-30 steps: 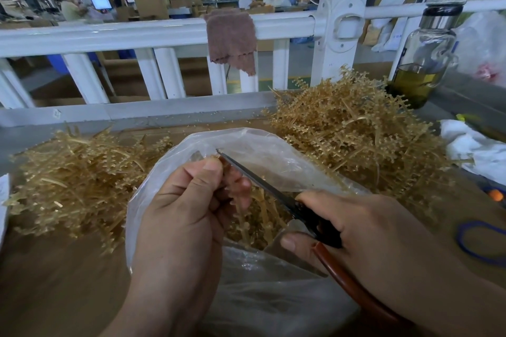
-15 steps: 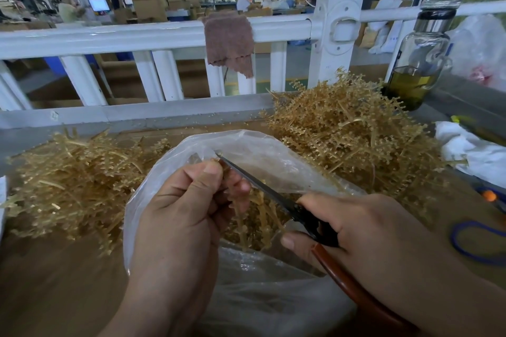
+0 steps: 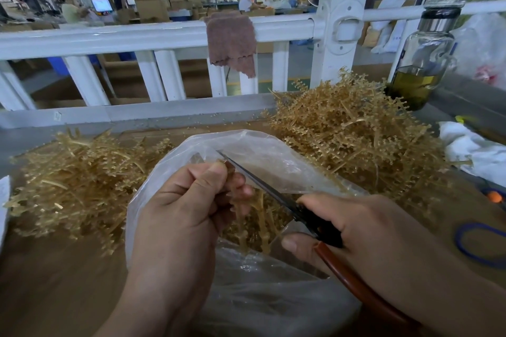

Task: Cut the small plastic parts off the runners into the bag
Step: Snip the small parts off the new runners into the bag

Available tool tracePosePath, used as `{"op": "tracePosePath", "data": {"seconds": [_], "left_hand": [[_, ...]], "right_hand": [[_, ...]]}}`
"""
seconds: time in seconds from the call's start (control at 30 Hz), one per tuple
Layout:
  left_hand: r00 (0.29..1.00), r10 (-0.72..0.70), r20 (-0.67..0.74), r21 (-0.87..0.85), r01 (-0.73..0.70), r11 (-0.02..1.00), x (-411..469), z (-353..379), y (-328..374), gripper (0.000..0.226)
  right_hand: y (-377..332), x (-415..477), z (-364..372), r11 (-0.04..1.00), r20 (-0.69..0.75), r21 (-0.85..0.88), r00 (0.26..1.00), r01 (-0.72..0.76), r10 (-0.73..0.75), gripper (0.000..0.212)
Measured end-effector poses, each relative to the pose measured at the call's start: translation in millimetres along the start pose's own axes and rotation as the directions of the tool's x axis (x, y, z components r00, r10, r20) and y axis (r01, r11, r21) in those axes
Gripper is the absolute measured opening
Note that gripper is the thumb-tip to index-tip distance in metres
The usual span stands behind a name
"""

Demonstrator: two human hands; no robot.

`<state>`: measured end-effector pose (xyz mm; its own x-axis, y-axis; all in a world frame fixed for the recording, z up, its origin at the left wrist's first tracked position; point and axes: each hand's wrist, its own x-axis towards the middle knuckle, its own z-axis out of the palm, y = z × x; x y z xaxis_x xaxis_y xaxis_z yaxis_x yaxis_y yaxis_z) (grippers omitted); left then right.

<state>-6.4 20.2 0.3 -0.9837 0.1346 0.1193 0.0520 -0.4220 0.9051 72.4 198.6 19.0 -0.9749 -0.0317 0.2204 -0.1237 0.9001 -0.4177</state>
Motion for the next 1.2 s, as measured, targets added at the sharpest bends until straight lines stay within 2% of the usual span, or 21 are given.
{"op": "tracePosePath", "data": {"seconds": [0.23, 0.4, 0.5, 0.63, 0.7, 0.77, 0.87, 0.93, 1.0, 1.07, 1.13, 1.2], "left_hand": [[1.0, 0.025, -0.016, -0.041, -0.026, 0.999, -1, 3, 4, 0.015], [0.999, 0.024, -0.037, -0.032, -0.025, 0.999, 0, 1, 6, 0.015], [0.999, 0.017, -0.043, -0.049, -0.019, 0.999, 0, 1, 6, 0.014], [1.0, 0.003, -0.03, -0.142, -0.008, 0.99, 1, 5, 7, 0.015], [1.0, -0.009, -0.008, -0.158, 0.007, 0.987, -1, 8, 6, 0.017], [1.0, 0.011, 0.018, -0.1, -0.01, 0.995, -3, 9, 2, 0.011], [0.995, 0.067, 0.069, 0.082, -0.073, 0.994, -7, 7, -1, 0.007], [0.996, 0.063, 0.059, 0.165, -0.072, 0.984, -8, 5, -1, 0.024], [0.999, -0.009, 0.05, 0.108, 0.003, 0.994, -7, 8, 3, 0.031], [0.99, -0.122, 0.074, 0.032, 0.12, 0.992, -7, 13, 8, 0.043], [0.976, -0.183, 0.116, -0.008, 0.185, 0.983, -8, 12, 10, 0.055], [0.951, -0.196, 0.238, 0.039, 0.193, 0.98, -10, 10, 14, 0.06]], "right_hand": [[1, 0, -4, 0.989, 0.029, 0.145, 0.999, -0.029, 0.025, 0.048], [2, 2, -3, 0.977, 0.128, 0.208, 0.991, -0.051, 0.024, 0.051], [5, 3, -1, 0.956, 0.122, 0.284, 0.992, -0.067, 0.033, 0.057], [11, 2, 3, 0.814, 0.139, 0.569, 0.989, -0.117, 0.046, 0.058], [14, 1, 9, 0.694, 0.14, 0.709, 0.989, -0.128, 0.039, 0.062], [18, 0, 17, 0.6, 0.127, 0.79, 0.991, -0.126, 0.04, 0.063], [20, 0, 21, 0.535, 0.12, 0.836, 0.992, -0.124, 0.044, 0.056], [22, 0, 19, 0.563, 0.117, 0.818, 0.993, -0.115, 0.032, 0.054], [22, 2, 16, 0.633, 0.116, 0.768, 0.993, -0.097, 0.011, 0.053], [21, 5, 17, 0.636, 0.124, 0.766, 0.992, -0.095, -0.002, 0.051], [21, 4, 16, 0.638, 0.107, 0.763, 0.994, -0.104, 0.035, 0.053], [19, 3, 17, 0.671, 0.084, 0.735, 0.995, -0.095, 0.049, 0.054]]}}
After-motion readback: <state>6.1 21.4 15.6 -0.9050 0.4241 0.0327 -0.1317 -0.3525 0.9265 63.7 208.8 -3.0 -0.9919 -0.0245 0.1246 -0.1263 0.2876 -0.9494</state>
